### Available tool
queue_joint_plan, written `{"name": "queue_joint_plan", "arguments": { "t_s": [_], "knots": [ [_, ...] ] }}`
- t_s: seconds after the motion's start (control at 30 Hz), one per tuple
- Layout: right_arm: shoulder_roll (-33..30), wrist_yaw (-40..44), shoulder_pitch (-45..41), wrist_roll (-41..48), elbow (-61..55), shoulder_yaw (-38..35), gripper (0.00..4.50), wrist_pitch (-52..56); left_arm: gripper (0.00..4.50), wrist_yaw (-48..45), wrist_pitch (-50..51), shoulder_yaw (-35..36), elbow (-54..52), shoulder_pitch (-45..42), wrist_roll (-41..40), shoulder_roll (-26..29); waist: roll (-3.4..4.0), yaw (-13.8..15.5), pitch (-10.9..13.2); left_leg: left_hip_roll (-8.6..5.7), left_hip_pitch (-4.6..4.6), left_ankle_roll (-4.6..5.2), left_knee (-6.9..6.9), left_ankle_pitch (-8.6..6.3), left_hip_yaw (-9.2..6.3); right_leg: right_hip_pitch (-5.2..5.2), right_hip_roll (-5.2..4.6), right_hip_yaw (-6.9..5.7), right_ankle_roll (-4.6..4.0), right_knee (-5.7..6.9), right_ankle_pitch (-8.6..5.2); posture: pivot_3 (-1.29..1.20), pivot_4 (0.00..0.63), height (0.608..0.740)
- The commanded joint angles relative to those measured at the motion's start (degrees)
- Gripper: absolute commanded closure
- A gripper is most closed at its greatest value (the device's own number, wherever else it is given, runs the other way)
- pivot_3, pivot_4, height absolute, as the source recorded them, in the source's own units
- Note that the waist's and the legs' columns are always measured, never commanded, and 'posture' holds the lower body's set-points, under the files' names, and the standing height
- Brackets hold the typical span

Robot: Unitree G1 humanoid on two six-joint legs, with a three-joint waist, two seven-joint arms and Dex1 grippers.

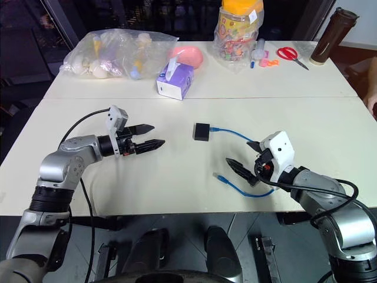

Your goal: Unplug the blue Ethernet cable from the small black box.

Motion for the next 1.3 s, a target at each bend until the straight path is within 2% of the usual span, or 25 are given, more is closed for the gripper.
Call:
{"name": "queue_joint_plan", "arguments": {
  "t_s": [0.03,0.4,0.63,0.73,0.87,1.0,1.1,1.23,1.3],
  "knots": [
    [-0.38,0.30,-1.08,-0.38,-0.25,-0.64,0.00,-1.22,0.02,0.17,-1.49,1.47,-1.04,-0.80,-0.50,0.00,0.00,0.03,0.00,0.00,0.00,0.00,0.00,0.00,0.00,0.00,0.00,0.00,0.00,0.00,0.00,0.00,0.150,0.739],
    [0.19,-0.04,-1.49,-1.62,0.60,-0.05,0.00,-1.83,0.02,-0.57,-1.07,1.04,-0.14,-1.71,-0.78,-0.15,0.00,0.09,0.00,0.00,-0.01,0.00,-0.02,0.00,0.00,-0.01,0.00,0.00,0.01,0.00,0.00,0.00,0.150,0.739],
    [-2.38,4.24,-7.97,-7.10,9.19,5.40,0.00,-6.08,0.02,-5.04,-3.05,-1.64,4.93,-5.71,1.86,1.40,0.00,-0.07,0.00,0.00,0.00,0.00,-0.01,0.00,0.01,0.00,0.01,0.00,0.00,0.00,0.01,0.00,0.150,0.739],
    [-1.24,6.96,-15.53,-11.82,20.07,10.84,0.00,-11.09,0.02,-11.06,0.43,-3.98,5.85,-7.99,0.52,3.32,-0.01,-0.38,0.01,0.00,0.02,0.00,-0.04,0.00,0.04,-0.01,0.02,0.00,0.00,0.00,0.01,0.00,0.150,0.739],
    [3.64,12.51,-30.83,-19.05,44.46,18.37,0.00,-21.93,0.02,-19.53,2.19,-7.18,4.15,-9.25,0.15,7.60,-0.02,-1.05,0.03,0.02,0.07,0.00,-0.04,0.00,0.09,-0.03,0.03,0.02,0.00,0.04,0.03,0.00,0.150,0.739],
    [8.29,15.85,-43.14,-23.65,66.68,20.62,0.00,-32.02,0.02,-16.98,0.42,-4.88,7.89,-10.40,1.18,6.94,-0.01,-1.05,0.04,0.02,0.04,0.00,-0.08,0.00,0.04,-0.06,0.03,0.00,0.22,0.10,0.14,0.00,0.150,0.739],
    [12.40,18.18,-51.98,-28.10,83.63,23.17,0.00,-39.05,0.02,-15.38,-0.70,-3.81,7.18,-7.24,1.31,6.56,-0.01,-1.24,0.04,0.01,0.02,0.00,-0.11,0.00,0.03,-0.09,0.01,-0.02,0.27,0.14,0.16,0.00,0.150,0.739],
    [16.23,21.81,-58.65,-31.46,95.67,24.22,0.00,-44.14,0.02,-12.88,-0.67,-2.58,4.38,-3.66,0.66,5.81,-0.01,-1.85,0.04,0.01,0.02,0.00,-0.20,0.00,0.01,-0.11,0.00,-0.02,0.27,0.13,0.16,0.00,0.150,0.739],
    [17.12,24.57,-59.60,-33.51,98.26,25.33,0.53,-46.33,0.00,-11.09,-0.75,-1.27,3.60,-2.35,0.46,5.48,-0.01,-1.90,0.04,0.01,0.03,0.00,-0.20,0.00,0.00,-0.13,0.01,-0.04,0.27,0.18,0.16,0.00,0.150,0.739]
  ]
}}
